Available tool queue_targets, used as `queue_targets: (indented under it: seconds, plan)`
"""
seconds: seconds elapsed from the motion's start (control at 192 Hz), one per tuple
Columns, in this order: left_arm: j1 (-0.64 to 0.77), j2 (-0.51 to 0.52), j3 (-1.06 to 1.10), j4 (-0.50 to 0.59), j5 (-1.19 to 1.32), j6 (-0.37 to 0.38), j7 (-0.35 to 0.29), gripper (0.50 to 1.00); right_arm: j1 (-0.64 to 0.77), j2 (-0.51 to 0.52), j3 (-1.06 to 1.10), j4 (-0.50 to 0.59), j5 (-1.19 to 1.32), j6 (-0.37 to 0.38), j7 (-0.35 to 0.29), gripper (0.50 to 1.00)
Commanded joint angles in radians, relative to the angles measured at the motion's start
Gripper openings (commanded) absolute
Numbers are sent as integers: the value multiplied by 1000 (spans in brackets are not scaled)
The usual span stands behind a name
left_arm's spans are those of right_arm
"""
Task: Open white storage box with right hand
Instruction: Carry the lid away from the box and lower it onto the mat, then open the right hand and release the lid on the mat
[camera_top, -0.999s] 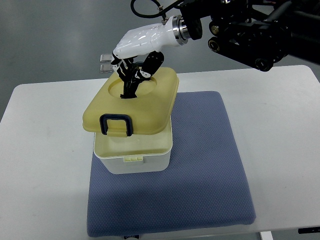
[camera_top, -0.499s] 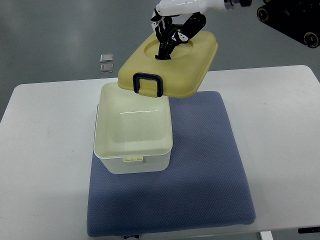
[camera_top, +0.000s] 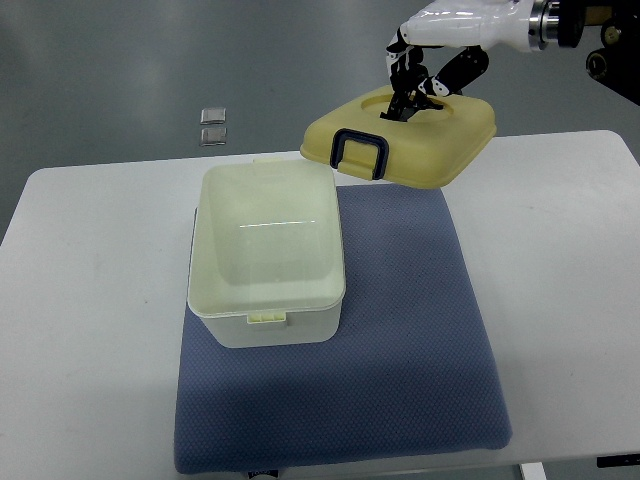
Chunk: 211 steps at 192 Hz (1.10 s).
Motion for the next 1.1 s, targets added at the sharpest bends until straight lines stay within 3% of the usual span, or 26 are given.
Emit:
queue_targets:
  seconds: [0.0,0.453,1.015,1.093]
  plan:
    - [0,0,0,0,0,0,0,1000,-26,-28,0,-1,0,-14,0,500]
    - [0,0,0,0,0,0,0,1000,-186,-77,-3,-18,-2,-98,0,500]
    - [0,0,0,0,0,0,0,1000,-264,39,-6,-53,-6,-126,0,500]
    - [0,0,0,0,0,0,0,1000,-269,51,-3,-53,-5,-127,0,547]
